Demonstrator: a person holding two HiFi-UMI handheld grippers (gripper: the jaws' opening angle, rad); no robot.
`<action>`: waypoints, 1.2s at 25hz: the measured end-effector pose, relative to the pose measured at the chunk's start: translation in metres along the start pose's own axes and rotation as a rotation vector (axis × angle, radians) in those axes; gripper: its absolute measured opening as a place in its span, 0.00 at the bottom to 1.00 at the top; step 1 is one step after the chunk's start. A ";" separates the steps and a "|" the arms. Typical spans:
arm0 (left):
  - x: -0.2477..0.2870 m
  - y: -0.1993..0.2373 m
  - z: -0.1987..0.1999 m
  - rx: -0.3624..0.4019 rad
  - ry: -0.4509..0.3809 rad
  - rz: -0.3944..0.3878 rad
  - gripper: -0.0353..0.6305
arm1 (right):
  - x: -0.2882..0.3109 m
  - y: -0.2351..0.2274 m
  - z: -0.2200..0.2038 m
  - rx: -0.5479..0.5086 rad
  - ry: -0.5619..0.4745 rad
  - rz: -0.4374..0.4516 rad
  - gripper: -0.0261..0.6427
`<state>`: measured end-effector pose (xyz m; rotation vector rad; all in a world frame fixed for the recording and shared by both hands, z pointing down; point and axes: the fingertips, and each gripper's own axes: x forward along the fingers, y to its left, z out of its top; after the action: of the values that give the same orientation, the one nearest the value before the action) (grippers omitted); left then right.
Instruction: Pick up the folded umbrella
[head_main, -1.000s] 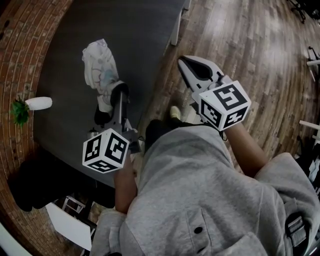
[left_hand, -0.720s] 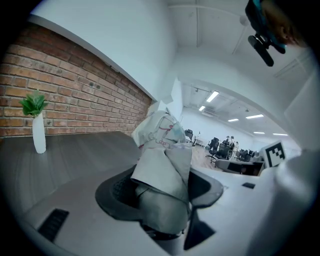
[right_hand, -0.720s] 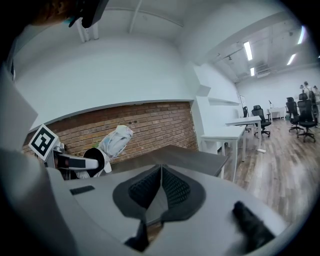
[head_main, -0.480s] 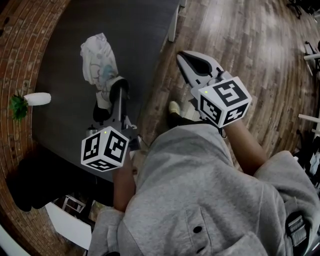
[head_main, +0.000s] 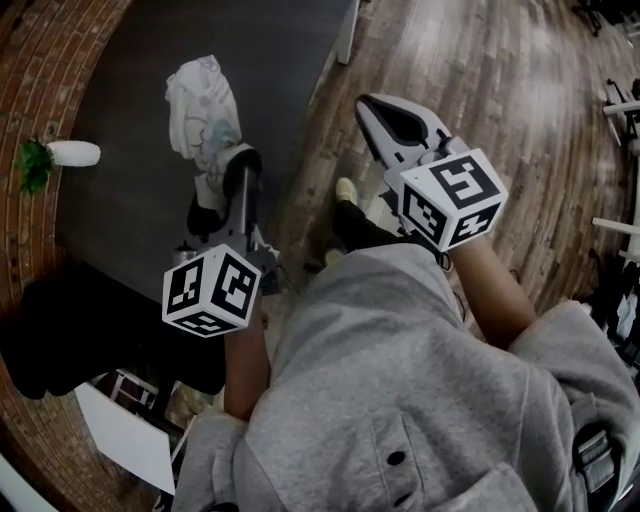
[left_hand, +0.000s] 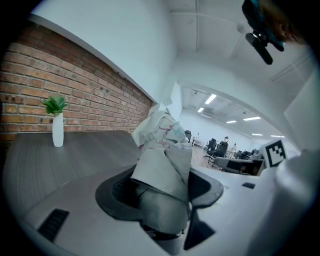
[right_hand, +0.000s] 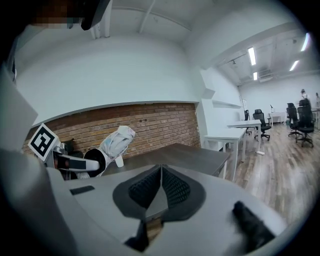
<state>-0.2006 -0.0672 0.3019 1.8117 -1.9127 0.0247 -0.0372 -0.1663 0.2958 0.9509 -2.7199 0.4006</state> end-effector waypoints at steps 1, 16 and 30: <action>-0.010 0.001 -0.005 -0.002 0.001 0.001 0.44 | -0.006 0.008 -0.003 -0.005 0.001 0.003 0.08; -0.104 0.001 -0.041 -0.018 -0.017 -0.001 0.44 | -0.071 0.084 -0.029 -0.036 -0.012 0.026 0.08; -0.128 -0.013 -0.059 -0.034 -0.012 -0.033 0.44 | -0.106 0.094 -0.043 -0.039 -0.002 -0.006 0.08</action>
<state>-0.1698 0.0709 0.3021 1.8252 -1.8796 -0.0300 -0.0102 -0.0206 0.2872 0.9495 -2.7154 0.3449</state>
